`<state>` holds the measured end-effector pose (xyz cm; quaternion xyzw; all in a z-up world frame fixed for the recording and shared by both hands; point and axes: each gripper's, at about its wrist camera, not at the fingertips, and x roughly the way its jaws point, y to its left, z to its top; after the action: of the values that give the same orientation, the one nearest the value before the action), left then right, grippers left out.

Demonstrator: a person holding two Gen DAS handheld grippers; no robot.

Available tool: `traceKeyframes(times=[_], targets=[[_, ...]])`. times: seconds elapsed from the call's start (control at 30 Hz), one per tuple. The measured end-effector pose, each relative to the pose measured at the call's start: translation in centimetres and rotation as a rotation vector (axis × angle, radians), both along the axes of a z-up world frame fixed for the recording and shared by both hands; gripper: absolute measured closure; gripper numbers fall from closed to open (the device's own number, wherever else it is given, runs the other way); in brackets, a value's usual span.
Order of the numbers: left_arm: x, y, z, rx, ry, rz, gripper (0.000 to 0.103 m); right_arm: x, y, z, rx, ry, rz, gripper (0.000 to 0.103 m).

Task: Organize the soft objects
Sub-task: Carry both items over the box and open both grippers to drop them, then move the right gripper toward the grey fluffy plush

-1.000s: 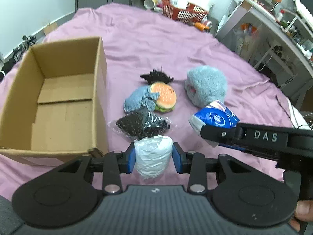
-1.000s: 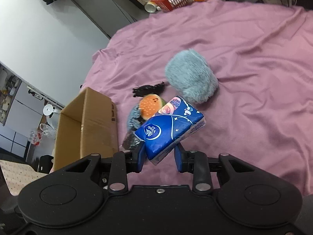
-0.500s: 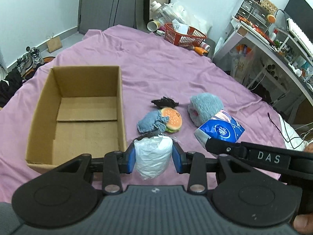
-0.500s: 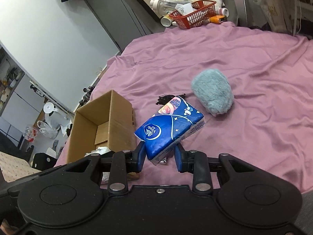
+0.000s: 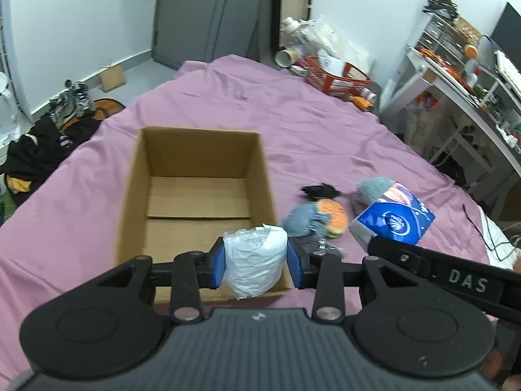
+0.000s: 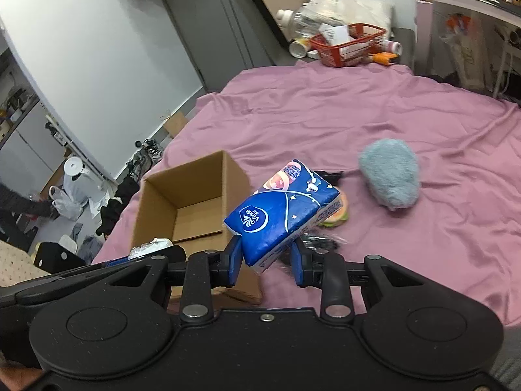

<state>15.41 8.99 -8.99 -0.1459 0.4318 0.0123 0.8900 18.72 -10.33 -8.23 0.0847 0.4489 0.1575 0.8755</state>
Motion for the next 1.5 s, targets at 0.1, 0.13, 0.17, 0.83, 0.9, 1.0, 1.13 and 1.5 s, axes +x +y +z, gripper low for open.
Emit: traceKeyframes(times=[0.1, 0.13, 0.17, 0.83, 0.9, 1.0, 1.13, 1.5], targets=[[0.0, 1.3, -0.5, 0.0, 0.019, 0.02, 0.066, -0.1, 1.4, 0.1, 0.002, -0.005, 0.023, 0.073], [0.0, 1.7, -0.6, 0.0, 0.024, 0.025, 0.066, -0.1, 1.9, 0.1, 0.003, -0.005, 0.03, 0.072], [0.0, 2.3, -0.9, 0.0, 0.031, 0.031, 0.066, -0.2, 2.3, 0.1, 0.005, -0.005, 0.036, 0.072], [0.9, 7.3, -1.2, 0.026, 0.067, 0.166, 0.04, 0.7, 8.0, -2.5, 0.033, 0.056, 0.174, 0.068], [0.9, 7.6, -0.8, 0.026, 0.065, 0.181, 0.034, 0.6, 8.2, -2.6, 0.045, 0.065, 0.198, 0.061], [1.1, 7.4, -0.6, 0.017, 0.073, 0.194, 0.031, 0.2, 7.9, -2.3, 0.045, 0.064, 0.205, 0.052], [1.2, 6.7, -0.4, 0.013, 0.08, 0.189, 0.026, 0.1, 6.2, -1.7, 0.056, 0.066, 0.182, 0.049], [0.5, 3.6, 0.8, 0.043, 0.08, 0.17, 0.024, -0.4, 0.3, -0.9, 0.048, 0.047, 0.105, 0.043]])
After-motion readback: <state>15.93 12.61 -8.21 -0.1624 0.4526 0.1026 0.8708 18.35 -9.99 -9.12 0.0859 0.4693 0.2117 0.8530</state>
